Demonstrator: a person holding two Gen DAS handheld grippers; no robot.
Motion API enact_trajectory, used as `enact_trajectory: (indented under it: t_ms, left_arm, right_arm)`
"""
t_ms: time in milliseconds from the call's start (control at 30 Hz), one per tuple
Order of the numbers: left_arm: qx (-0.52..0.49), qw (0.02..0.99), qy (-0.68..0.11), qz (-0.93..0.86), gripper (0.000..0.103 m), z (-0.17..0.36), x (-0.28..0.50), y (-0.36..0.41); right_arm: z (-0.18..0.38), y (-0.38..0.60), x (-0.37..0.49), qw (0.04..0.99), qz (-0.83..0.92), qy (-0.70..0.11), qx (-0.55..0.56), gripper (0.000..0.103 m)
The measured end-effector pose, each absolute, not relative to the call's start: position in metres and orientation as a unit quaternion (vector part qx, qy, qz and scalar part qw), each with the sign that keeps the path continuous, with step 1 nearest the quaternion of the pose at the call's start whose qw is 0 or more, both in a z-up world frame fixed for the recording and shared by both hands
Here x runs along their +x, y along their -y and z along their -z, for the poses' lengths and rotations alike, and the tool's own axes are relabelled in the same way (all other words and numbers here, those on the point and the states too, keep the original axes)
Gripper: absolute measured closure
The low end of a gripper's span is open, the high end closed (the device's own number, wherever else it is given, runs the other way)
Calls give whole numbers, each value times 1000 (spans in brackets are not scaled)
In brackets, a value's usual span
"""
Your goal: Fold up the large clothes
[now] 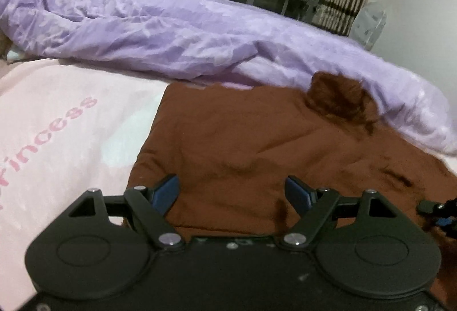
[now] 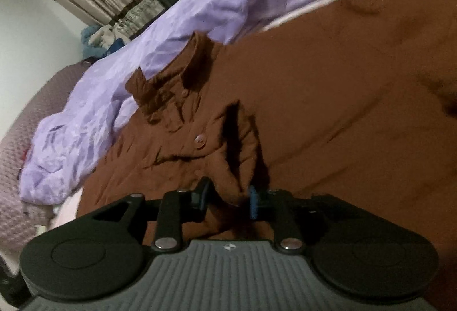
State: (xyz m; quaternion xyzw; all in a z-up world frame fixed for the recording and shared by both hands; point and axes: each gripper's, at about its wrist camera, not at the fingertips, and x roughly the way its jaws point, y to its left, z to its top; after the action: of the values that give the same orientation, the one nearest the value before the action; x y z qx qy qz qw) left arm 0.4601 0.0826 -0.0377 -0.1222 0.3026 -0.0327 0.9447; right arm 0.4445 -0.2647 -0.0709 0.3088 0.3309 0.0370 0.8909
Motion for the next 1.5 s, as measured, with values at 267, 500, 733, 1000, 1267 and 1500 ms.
enact_trajectory:
  t_ms: [267, 500, 733, 1000, 1267, 1500]
  left_arm:
    - [-91, 953, -288, 24, 21, 13, 446, -77]
    - [-79, 944, -320, 20, 21, 39, 453, -75]
    - [-57, 944, -324, 12, 20, 52, 455, -70]
    - [-54, 948, -312, 29, 20, 35, 439, -69]
    - [-46, 952, -300, 33, 20, 28, 423, -63]
    - [-46, 951, -304, 25, 20, 28, 422, -51]
  right_arm:
    - [27, 244, 425, 941, -27, -257, 219, 64]
    - [45, 225, 440, 932, -51, -298, 201, 69]
    - [69, 237, 442, 924, -35, -311, 221, 79]
    - [40, 317, 389, 916, -28, -268, 298, 58]
    - [50, 497, 294, 898, 193, -211, 335, 48]
    - [96, 609, 268, 832, 241, -184, 465, 48]
